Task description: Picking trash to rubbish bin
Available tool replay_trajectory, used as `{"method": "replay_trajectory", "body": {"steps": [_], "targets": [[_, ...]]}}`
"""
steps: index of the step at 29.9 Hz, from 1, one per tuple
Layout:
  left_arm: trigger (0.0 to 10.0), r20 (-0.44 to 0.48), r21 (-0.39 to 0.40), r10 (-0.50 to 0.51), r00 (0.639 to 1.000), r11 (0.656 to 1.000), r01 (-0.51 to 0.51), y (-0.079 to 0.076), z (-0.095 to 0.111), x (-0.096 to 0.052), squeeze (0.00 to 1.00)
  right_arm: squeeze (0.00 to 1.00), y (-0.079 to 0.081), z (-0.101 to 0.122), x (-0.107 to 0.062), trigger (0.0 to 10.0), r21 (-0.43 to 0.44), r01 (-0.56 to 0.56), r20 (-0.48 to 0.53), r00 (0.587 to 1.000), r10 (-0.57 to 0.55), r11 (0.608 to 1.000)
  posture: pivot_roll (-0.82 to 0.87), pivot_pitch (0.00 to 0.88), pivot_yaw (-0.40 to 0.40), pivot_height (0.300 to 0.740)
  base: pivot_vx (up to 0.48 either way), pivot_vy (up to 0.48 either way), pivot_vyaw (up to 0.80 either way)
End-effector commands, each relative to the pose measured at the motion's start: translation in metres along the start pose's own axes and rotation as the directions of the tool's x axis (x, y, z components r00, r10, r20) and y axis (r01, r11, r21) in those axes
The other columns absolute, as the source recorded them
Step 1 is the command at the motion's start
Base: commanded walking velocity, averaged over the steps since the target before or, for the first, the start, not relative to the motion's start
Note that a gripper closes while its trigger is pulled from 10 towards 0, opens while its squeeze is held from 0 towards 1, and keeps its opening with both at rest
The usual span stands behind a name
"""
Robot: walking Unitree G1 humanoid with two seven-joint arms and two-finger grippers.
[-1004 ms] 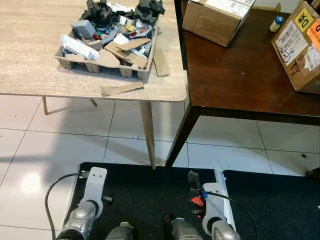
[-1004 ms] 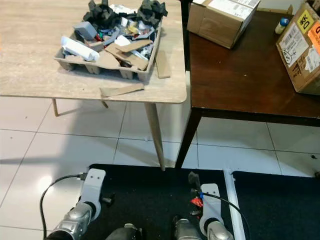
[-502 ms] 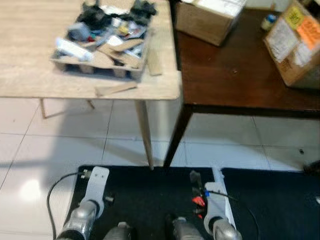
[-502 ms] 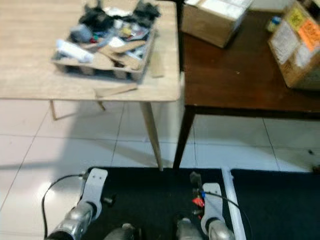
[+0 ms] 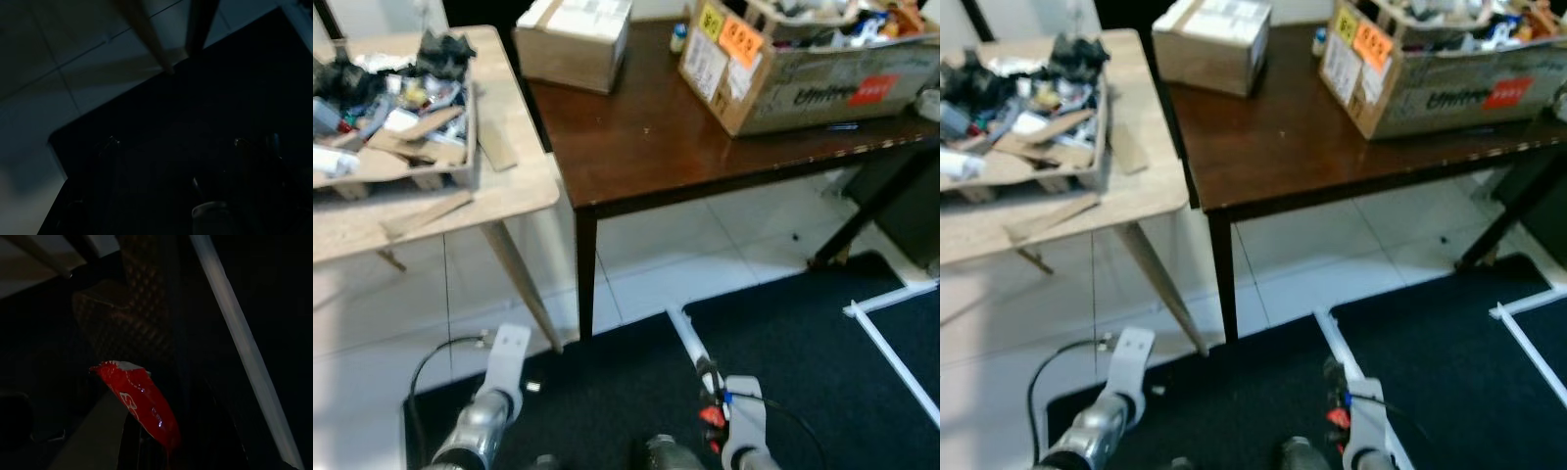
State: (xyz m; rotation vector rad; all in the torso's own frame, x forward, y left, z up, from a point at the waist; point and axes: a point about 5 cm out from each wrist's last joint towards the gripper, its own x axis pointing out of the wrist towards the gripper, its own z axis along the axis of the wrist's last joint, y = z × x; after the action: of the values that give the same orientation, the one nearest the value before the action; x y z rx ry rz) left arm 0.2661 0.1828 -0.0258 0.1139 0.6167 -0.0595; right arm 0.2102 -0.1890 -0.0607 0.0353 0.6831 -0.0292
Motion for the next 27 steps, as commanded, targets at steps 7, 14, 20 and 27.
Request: {"method": "replay_trajectory", "body": {"steps": [7,14,20,27], "targets": [[10.0,-0.042,-0.042,-0.004,0.999,0.999,0.002,-0.003,-0.011,-0.002,0.0,0.0,-0.006,-0.008,-0.002,10.0,0.017,0.023,-0.044,0.999,-0.023,1.0,0.01,0.174,-0.015,0.74,0.0,0.0,-0.8],[10.0,-0.046,-0.017,-0.036,0.998,0.999,0.035,-0.008,-0.013,-0.002,0.0,0.0,-0.005,-0.007,-0.002,10.0,0.023,0.025,-0.042,0.999,-0.024,0.999,0.01,0.168,-0.013,0.74,0.0,0.0,-0.8],[10.0,-0.033,0.042,-0.076,0.997,0.996,0.078,-0.015,-0.013,-0.003,0.0,0.0,-0.006,-0.008,-0.002,10.0,0.03,0.029,-0.046,0.999,-0.028,0.999,0.01,0.16,-0.011,0.74,0.0,0.0,-0.8],[10.0,-0.036,0.056,-0.11,0.993,0.992,0.112,-0.017,-0.013,-0.003,0.0,0.0,-0.006,-0.011,-0.003,10.0,0.033,0.034,-0.052,0.998,-0.033,0.999,0.0,0.159,-0.006,0.74,0.0,0.0,-0.8]]}}
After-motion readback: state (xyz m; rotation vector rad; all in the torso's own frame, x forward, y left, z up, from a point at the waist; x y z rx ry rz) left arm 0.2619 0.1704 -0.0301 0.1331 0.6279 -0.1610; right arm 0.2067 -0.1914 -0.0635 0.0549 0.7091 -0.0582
